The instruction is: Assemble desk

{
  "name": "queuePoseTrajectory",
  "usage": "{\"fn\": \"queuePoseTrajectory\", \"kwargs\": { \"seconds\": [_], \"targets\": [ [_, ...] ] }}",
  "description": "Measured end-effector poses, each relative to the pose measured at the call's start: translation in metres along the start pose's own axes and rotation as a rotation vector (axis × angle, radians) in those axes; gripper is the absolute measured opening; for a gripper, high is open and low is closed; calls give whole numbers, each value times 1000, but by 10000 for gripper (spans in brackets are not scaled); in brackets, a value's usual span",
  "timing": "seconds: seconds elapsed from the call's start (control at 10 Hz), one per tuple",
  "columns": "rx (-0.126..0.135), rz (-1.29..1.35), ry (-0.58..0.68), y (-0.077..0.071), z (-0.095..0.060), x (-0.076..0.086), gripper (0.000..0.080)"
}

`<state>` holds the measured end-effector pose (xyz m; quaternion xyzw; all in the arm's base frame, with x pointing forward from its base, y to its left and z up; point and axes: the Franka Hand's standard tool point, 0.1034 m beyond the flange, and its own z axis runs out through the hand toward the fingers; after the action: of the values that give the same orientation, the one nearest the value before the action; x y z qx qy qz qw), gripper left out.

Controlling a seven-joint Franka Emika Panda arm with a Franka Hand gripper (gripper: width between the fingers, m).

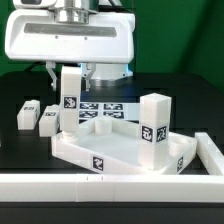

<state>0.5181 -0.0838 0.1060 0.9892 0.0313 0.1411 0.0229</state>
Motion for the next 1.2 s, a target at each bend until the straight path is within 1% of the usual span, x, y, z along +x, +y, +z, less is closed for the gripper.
{"fn": "queuePoseTrajectory", "kwargs": {
  "seconds": [0.3,0.7,0.9,1.0,1.1,1.2],
  "targets": [
    [-3,-3,-3,0,5,0,288],
    [-33,-12,42,1,8,7,288],
    [-33,-12,42,1,8,7,288],
    [-33,-12,42,1,8,7,447],
    [-33,-12,41,1,8,7,577],
    [-32,-12,40,1,8,6,577]
  ]
}}
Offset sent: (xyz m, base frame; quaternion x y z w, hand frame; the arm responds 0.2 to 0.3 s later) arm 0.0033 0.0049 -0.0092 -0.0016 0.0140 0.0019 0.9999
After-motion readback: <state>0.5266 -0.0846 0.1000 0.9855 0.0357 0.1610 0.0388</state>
